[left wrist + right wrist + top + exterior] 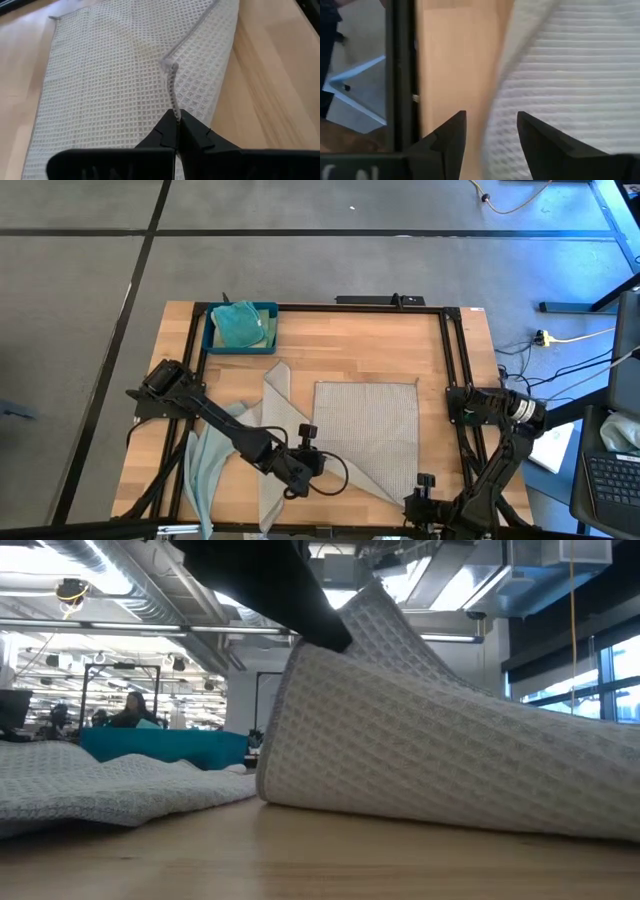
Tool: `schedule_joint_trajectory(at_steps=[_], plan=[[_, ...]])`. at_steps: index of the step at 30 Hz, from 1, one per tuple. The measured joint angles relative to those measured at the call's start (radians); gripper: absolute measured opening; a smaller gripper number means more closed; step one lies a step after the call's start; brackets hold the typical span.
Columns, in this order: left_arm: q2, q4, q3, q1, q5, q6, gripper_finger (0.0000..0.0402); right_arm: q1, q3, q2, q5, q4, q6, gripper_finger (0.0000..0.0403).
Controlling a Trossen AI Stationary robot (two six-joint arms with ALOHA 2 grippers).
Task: Fold microfiber towels
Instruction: Fold the right gray towel
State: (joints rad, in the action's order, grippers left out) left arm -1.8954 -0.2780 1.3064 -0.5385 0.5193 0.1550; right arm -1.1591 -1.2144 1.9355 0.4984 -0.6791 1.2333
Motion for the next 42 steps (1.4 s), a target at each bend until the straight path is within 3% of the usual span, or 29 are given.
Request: schedule_joint_trajectory(at_steps=[5,14,21,27,29,37,42], plan=[[0.000,0.002,0.000,0.000,0.014,0.000,0.0000,0.011,0.000,0.065,0.001,0.100,-0.003,0.0179],[0.000,0.002,0.000,-0.002,0.015,0.000,0.0000,0.019,-0.005,0.074,-0.010,0.057,0.023,0.0168],[0.000,0.002,0.000,-0.018,0.020,0.000,0.0000,0.019,-0.004,0.075,0.006,0.008,0.021,0.0111],[0.000,-0.012,0.000,-0.035,0.072,-0.001,0.0000,0.021,-0.005,0.075,0.011,-0.019,-0.001,0.0033],[0.000,-0.036,0.000,-0.041,0.117,0.000,0.0000,0.022,-0.026,0.078,0.003,-0.069,-0.009,0.0011],[0.000,-0.077,0.000,-0.042,0.280,-0.012,0.0000,0.057,-0.202,0.080,0.035,-0.573,-0.008,0.0008],[0.000,-0.109,0.000,-0.002,0.373,-0.055,0.0000,0.101,-0.199,0.078,0.055,-0.754,-0.010,0.0011]])
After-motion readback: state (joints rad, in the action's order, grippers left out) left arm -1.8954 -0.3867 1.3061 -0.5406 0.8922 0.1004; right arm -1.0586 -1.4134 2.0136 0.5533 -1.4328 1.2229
